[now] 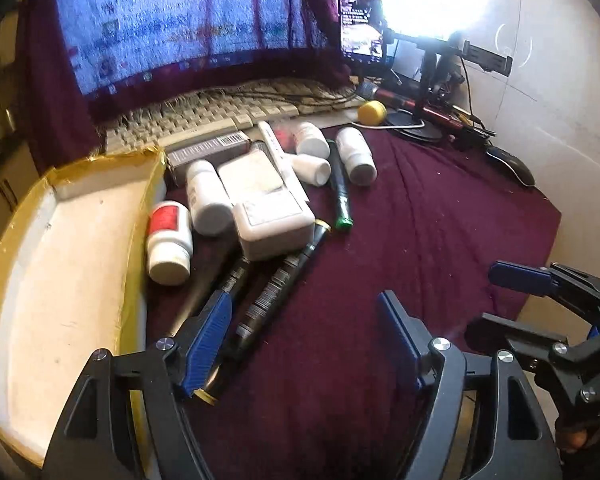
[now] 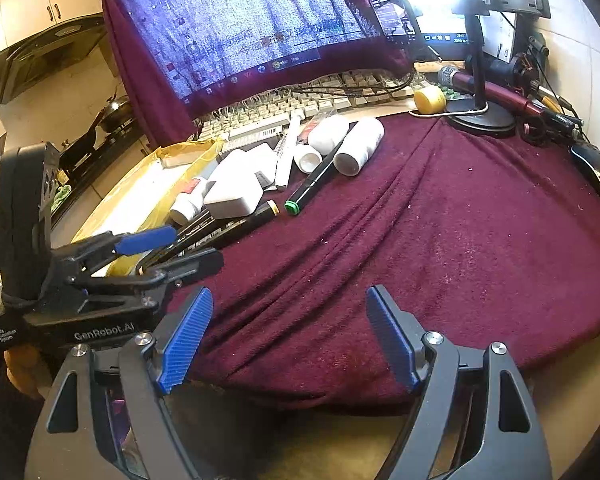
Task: Organize objects
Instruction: 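Grasp a black marker lying on the cloth with the left gripper, then grasp the green-capped black marker with the right gripper while the left holds its marker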
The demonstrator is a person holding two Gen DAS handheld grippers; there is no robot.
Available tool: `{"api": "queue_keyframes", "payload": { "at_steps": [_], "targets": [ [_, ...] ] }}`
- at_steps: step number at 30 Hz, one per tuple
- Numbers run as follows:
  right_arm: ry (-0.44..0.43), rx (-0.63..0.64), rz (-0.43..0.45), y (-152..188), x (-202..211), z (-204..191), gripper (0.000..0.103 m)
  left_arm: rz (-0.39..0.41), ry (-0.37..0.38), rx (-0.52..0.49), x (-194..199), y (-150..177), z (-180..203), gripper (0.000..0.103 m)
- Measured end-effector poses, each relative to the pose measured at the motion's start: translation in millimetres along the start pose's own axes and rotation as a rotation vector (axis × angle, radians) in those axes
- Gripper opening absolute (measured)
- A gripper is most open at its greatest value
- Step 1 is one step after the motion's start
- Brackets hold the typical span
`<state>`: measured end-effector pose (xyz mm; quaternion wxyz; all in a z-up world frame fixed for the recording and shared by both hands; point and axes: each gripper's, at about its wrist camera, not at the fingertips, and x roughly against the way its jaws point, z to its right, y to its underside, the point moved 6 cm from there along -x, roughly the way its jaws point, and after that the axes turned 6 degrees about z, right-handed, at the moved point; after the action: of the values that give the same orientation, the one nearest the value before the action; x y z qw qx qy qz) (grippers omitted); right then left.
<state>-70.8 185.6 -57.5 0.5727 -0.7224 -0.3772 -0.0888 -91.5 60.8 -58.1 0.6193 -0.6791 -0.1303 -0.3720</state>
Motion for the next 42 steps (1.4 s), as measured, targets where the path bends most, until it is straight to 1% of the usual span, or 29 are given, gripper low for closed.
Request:
{"api": "queue_keyframes", "payload": {
  "at_steps": [2,3,5,6,7,8,9,11,12,13,15,19,22,25,26,27,28,29,30,32,33,34,35,36,37,39,40,41,42],
  "targets": [
    [-0.002,-0.003,-0.004,0.3,-0.5,0.1,0.080,0.000,0.035,0.028,-0.8,-1.9,-2.7,0.069],
    [-0.002,-0.002,-0.005,0.6,-0.8,-0.2,0.080,-0.005,0.032,0.041,-3.4,-2.0,-5.5,0.069],
    [-0.004,0.000,-0.008,1.1,-1.1,-1.3,0.080,-0.041,0.043,0.040,-13.9,-0.2,-7.7,0.065],
    [-0.006,0.001,-0.009,0.6,-1.0,-1.5,0.080,-0.044,0.053,0.035,-16.5,0.0,-6.4,0.056],
    [-0.006,0.003,-0.009,0.5,-0.9,-1.8,0.080,-0.064,0.052,0.030,-20.8,1.8,-6.0,0.045],
    [-0.004,0.002,-0.009,0.5,-0.9,-1.5,0.080,-0.095,0.048,0.031,-26.0,4.6,-6.0,0.037],
    [-0.003,0.000,-0.008,0.4,-0.9,-0.8,0.080,-0.087,0.042,0.023,-25.4,4.7,-4.2,0.031],
    [0.001,-0.007,-0.006,-0.7,0.1,1.2,0.080,-0.099,0.057,0.015,-22.9,7.2,2.9,0.029],
    [0.005,-0.008,-0.004,-1.1,0.5,1.9,0.080,-0.102,0.047,0.000,-19.8,9.6,8.2,0.023],
    [0.007,-0.010,-0.002,-1.7,1.3,3.1,0.080,-0.108,0.044,-0.010,-18.2,11.9,12.2,0.015],
    [0.011,-0.016,0.002,-4.2,1.7,6.0,0.080,-0.114,0.049,-0.002,-16.4,14.6,17.5,0.012],
    [0.022,0.002,0.010,-19.3,-3.8,5.2,0.080,-0.085,0.025,0.004,-19.4,12.6,18.4,0.013],
    [0.033,0.004,0.005,-33.9,-16.3,5.0,0.080,-0.081,0.042,0.077,-19.5,11.0,8.3,0.012],
    [0.031,0.007,-0.034,-43.9,-42.3,2.3,0.080,-0.070,0.024,0.123,-12.1,16.9,-0.9,0.012],
    [0.040,0.005,-0.046,-46.0,-49.5,2.6,0.079,-0.059,0.029,0.164,-6.1,22.0,-6.2,0.012],
    [0.045,-0.002,-0.061,-49.9,-58.7,3.2,0.071,-0.050,0.036,0.197,-1.6,26.7,-9.3,0.012],
    [0.053,-0.006,-0.067,-52.9,-65.2,4.2,0.068,-0.043,0.039,0.221,2.6,30.9,-11.1,0.012],
    [0.070,-0.010,-0.072,-56.7,-70.9,6.1,0.062,-0.038,0.036,0.234,6.3,34.5,-12.5,0.012],
    [0.092,-0.015,-0.073,-60.0,-75.5,8.5,0.058,-0.038,0.031,0.240,8.2,36.4,-12.9,0.012],
    [0.153,0.006,-0.083,-66.3,-88.5,12.2,0.056,-0.044,0.021,0.254,11.0,38.6,-12.8,0.012],
    [0.169,0.002,-0.095,-67.8,-93.4,15.2,0.049,-0.048,0.020,0.261,10.5,38.4,-12.7,0.012],
    [0.185,-0.014,-0.117,-67.1,-99.5,19.4,0.045,-0.050,0.019,0.266,10.5,38.9,-12.6,0.012],
    [0.207,-0.005,-0.127,-66.2,-103.3,21.9,0.041,-0.052,0.019,0.270,10.0,38.5,-12.4,0.012],
    [0.232,0.009,-0.130,-65.3,-106.3,24.9,0.039,-0.054,0.017,0.271,9.6,38.5,-12.1,0.012],
    [0.218,-0.003,-0.121,-65.5,-107.3,27.7,0.036,-0.055,0.015,0.277,9.4,38.6,-12.3,0.012],
    [0.180,-0.017,-0.126,-62.0,-106.5,28.4,0.022,-0.054,0.011,0.279,9.8,40.2,-13.0,0.012],
    [0.179,-0.009,-0.119,-60.4,-102.2,27.9,0.018,-0.049,0.004,0.277,10.1,40.9,-13.6,0.012],
    [0.182,0.001,-0.115,-57.7,-95.7,26.3,0.015,-0.044,-0.004,0.274,10.2,41.3,-14.5,0.012],
    [0.187,0.010,-0.116,-53.6,-89.5,25.0,0.014,-0.041,-0.010,0.265,10.3,41.4,-13.6,0.012]
  ]
}}
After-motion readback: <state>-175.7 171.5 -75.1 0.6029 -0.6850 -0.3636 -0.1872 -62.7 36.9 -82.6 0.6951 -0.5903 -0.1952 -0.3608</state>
